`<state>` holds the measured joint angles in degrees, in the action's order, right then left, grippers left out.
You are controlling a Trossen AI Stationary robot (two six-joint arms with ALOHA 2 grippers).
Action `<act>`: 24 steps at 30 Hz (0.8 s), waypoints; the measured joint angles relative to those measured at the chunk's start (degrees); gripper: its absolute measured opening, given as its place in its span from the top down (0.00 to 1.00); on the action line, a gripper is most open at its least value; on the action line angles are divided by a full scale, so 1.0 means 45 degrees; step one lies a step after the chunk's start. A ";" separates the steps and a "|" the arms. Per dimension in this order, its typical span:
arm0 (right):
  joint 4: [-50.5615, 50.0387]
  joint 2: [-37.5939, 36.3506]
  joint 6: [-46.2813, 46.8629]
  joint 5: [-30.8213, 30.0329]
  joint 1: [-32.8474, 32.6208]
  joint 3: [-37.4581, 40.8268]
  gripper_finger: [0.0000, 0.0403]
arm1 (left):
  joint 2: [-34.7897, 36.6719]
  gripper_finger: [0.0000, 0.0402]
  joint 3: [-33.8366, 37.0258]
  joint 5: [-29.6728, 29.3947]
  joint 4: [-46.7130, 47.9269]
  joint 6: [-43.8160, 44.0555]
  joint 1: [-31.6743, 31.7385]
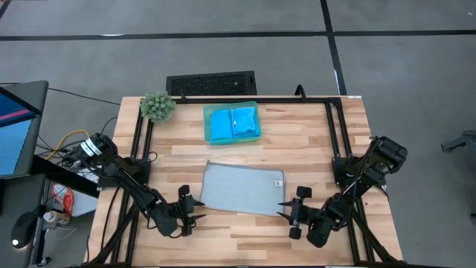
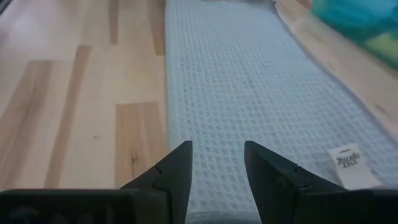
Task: Fold microfiber towels
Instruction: Fold the gray microfiber towel
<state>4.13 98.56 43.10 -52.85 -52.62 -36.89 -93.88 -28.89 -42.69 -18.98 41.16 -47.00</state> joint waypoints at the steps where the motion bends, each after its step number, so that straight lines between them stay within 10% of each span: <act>1: 0.0158 0.0000 -0.0001 0.0098 -0.0006 0.0072 0.58 | -0.0001 0.53 0.0053 -0.0001 0.0020 0.0025 -0.0005; 24: 0.1299 0.1710 0.1131 0.0823 0.0000 0.0259 0.58 | 0.0003 0.53 0.0826 0.0460 -0.0301 0.0813 0.0340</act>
<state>9.98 106.26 48.18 -49.15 -52.62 -35.72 -93.86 -25.17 -40.62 -20.34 44.82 -45.47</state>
